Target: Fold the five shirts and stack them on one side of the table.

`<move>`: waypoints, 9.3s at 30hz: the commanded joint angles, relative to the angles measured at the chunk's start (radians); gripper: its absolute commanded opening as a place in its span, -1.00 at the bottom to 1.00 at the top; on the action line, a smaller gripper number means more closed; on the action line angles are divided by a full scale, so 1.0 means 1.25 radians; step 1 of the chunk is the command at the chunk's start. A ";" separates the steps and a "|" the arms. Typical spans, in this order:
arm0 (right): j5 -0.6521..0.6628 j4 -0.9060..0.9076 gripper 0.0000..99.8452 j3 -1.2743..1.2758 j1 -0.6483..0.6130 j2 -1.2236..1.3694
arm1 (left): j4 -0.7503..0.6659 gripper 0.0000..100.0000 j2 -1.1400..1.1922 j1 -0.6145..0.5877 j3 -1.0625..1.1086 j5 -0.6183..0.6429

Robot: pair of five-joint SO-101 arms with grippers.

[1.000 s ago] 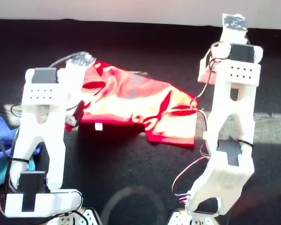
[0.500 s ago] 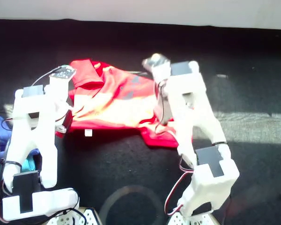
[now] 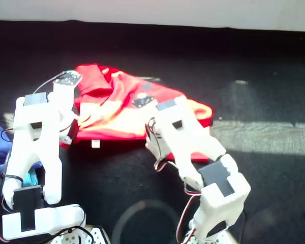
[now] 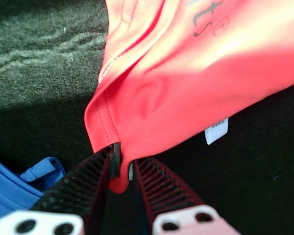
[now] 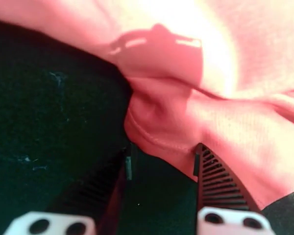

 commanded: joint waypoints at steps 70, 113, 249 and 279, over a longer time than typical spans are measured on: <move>-0.125 -0.072 -0.99 0.009 0.430 -0.665 | 0.151 -0.98 -0.416 0.006 -0.145 -0.005; 0.106 0.220 -0.99 -1.080 0.435 -0.679 | 0.065 -0.98 -0.778 0.014 -0.505 -0.004; 0.190 -0.055 -0.99 0.503 0.413 -0.893 | 0.156 -0.98 -0.180 0.029 0.110 -0.091; 0.260 0.120 -0.99 0.662 0.420 -1.179 | 0.071 -0.98 -0.180 -0.009 0.256 -0.090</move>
